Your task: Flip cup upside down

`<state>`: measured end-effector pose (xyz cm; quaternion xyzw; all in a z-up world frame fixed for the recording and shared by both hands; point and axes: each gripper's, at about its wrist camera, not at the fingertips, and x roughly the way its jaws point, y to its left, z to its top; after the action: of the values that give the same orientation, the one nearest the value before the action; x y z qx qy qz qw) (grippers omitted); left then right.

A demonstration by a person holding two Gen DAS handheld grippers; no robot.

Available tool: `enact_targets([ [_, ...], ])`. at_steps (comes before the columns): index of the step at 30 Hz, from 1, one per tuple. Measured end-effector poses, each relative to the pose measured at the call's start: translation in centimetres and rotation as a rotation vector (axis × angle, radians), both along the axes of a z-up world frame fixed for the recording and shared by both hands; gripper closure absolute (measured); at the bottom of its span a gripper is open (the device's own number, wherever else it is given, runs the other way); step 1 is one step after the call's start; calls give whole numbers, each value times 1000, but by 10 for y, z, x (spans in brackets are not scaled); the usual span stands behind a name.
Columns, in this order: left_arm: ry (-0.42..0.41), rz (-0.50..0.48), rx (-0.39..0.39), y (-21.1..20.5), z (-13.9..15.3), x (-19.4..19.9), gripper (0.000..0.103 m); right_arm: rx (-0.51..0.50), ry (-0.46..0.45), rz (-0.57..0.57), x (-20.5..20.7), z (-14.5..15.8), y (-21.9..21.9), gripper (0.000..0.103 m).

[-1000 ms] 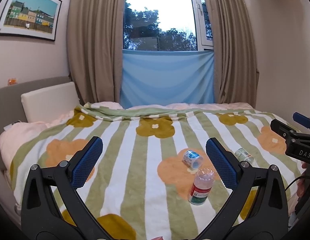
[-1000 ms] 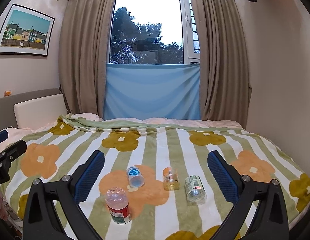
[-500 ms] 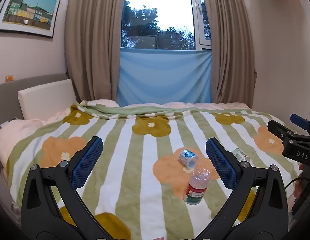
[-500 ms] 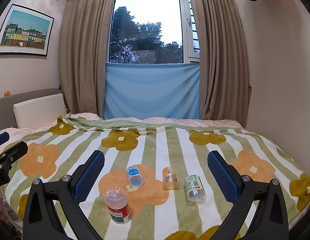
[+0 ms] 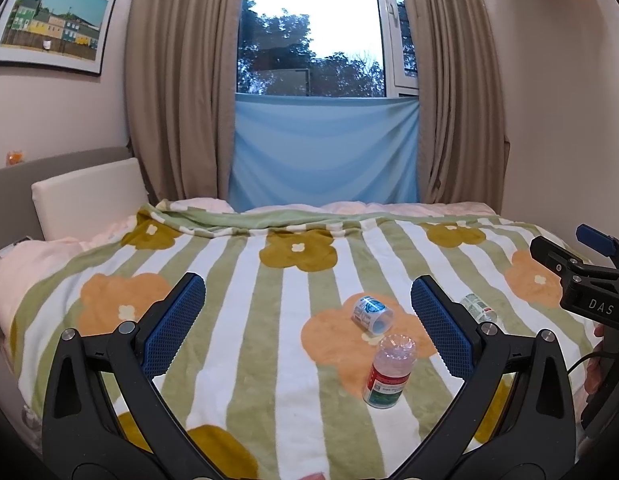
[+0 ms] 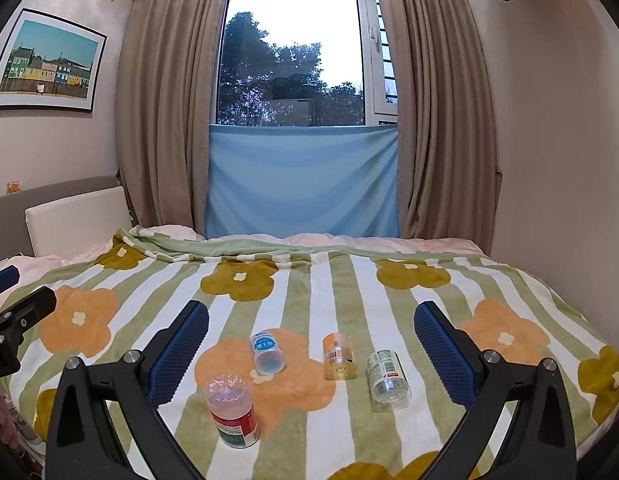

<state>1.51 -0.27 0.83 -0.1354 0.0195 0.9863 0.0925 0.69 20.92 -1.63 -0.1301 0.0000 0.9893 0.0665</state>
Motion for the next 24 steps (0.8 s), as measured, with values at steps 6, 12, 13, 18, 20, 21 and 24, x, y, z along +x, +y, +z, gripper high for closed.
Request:
enact_targets([
  [6,5,4,-5,2,0,1,0,-1,-1,2,-1,0,1,0],
  [12,23,9,-9,4,2,3,0,-1,-1,1,-2,0,1,0],
  [13,25,8,-7,4,2,3,0,1,-1,1,-2,0,1,0],
  [18,20,8,-5,4,2,3,0,1,-3,1,-4,2,3,0],
  [20,22,8,-8,4,1,4,0,2,-3,1,-4,2,3,0],
  [21,24,8,-8,4,2,4,0,2,-3,0,-5,2,3,0],
  [24,32,9,-7,4,3,5,0,2,-3,0,-4,2,4,0],
])
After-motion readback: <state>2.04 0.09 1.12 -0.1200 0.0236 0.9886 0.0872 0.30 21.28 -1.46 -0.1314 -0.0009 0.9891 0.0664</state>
